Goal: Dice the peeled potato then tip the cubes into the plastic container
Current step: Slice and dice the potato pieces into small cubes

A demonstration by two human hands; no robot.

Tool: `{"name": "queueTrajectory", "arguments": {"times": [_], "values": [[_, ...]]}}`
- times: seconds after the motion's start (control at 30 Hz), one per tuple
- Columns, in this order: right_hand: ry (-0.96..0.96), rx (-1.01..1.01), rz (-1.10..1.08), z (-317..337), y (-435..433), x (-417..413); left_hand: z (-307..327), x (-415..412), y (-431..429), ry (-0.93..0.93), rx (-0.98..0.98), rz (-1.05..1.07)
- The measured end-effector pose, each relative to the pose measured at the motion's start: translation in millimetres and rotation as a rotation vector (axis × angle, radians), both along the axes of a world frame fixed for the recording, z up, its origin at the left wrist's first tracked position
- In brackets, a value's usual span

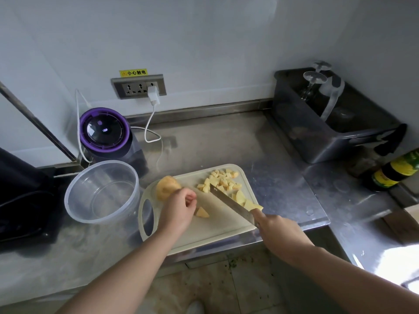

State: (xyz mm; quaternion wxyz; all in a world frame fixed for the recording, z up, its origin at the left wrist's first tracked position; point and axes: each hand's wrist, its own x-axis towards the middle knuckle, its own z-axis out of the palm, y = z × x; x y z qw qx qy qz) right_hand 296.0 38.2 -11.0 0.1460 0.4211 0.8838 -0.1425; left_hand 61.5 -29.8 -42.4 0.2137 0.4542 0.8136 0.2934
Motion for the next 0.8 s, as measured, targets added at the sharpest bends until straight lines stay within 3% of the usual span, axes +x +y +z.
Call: {"name": "queueTrajectory", "arguments": {"times": [0.07,0.13,0.23,0.3,0.53,0.8], "values": [[-0.015,0.081,0.109,8,3,9,21,3,5,0.064,0.225,-0.011],[-0.058,0.155,0.228,16,5,16,38,7,15,0.064,0.261,-0.189],[-0.111,0.206,0.271,27,5,23,46,17,33,0.021,-0.103,-0.5],[-0.097,0.236,0.262,30,7,26,42,24,41,0.011,-0.252,-0.568],[-0.008,0.464,0.357,24,17,40,20,44,59,0.009,-0.223,-0.562],[-0.001,0.409,0.358,25,20,44,6,51,70,0.049,-0.209,-0.513]]}}
